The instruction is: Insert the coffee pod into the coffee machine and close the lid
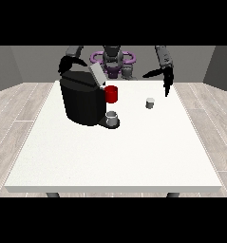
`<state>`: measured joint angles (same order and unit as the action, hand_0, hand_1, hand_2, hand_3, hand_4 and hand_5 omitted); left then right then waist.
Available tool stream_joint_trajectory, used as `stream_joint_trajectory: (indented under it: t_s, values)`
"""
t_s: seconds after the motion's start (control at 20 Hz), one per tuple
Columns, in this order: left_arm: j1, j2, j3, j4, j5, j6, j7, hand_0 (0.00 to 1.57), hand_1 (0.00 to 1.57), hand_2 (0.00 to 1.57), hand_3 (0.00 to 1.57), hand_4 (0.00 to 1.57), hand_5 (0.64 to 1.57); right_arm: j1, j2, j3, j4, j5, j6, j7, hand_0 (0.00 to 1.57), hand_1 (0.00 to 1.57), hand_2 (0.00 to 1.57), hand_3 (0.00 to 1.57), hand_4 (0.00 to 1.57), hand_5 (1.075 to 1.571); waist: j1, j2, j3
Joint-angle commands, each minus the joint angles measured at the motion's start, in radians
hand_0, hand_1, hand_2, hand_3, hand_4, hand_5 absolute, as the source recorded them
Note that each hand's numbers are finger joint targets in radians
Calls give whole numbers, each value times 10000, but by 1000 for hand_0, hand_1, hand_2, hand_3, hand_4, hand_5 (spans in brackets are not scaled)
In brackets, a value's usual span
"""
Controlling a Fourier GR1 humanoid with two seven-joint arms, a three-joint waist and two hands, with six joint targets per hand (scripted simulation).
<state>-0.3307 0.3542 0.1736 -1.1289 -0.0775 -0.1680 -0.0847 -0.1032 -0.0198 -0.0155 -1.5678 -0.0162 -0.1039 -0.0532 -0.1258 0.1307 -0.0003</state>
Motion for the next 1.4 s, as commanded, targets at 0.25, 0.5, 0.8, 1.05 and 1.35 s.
stream_joint_trajectory:
  t_s: [0.25, 0.5, 0.8, 1.05, 1.35]
  values:
    - [-1011, 229, -234, 1932, -1084, 329, -343, 0, 0, 0, 0, 0, 1571, -330, 178, -3, 920, 361, -422, -141, 0, 0, 0, 0, 371, 1571, 108, 370, 3]
    - [-1446, 338, -589, 2519, -1538, -91, -11, 0, 0, 198, 0, 0, 1571, -313, 189, 310, 1293, 494, -708, -15, 0, 0, 0, 0, 422, 1571, 178, 10, 3]
    - [-2075, 580, -245, 3950, -2046, 562, -508, 647, 647, 718, 349, 0, 1571, -1157, -136, 153, 935, 699, -613, 878, 0, 0, 0, 0, 392, 1571, -144, 549, -2]
    - [-1383, 488, -871, 4396, -3112, 1420, -1393, 704, 704, 775, 487, 0, 1571, -313, 86, 313, 779, 492, -387, 110, 0, 0, 0, 0, 435, 1571, -512, 507, -3]
    - [-2479, 858, -1043, 4819, -3785, 1516, -1075, 547, 547, 697, 454, 0, 1571, -920, 175, 328, 1309, 668, -523, -168, 0, 0, 0, 0, 520, 1571, -470, 894, -1]
